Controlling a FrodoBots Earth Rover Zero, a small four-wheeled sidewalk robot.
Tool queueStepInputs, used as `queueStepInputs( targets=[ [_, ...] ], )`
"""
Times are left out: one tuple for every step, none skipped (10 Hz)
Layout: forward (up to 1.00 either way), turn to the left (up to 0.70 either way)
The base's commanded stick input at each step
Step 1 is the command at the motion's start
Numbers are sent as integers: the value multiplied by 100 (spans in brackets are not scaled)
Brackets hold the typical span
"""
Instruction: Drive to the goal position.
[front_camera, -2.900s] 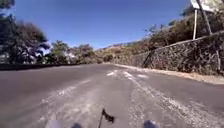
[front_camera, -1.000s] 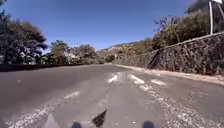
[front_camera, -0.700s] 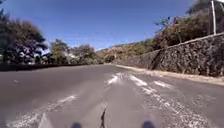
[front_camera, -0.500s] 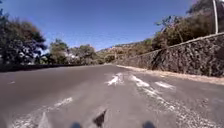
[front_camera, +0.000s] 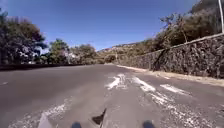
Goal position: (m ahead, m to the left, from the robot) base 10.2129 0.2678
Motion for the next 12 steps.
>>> queueStepInputs(
  targets=[
    [70,0],
    [70,0],
    [70,0],
    [70,0],
    [70,0],
    [70,0],
    [70,0],
    [70,0],
    [70,0],
    [70,0],
    [70,0],
    [70,0]
  ],
)
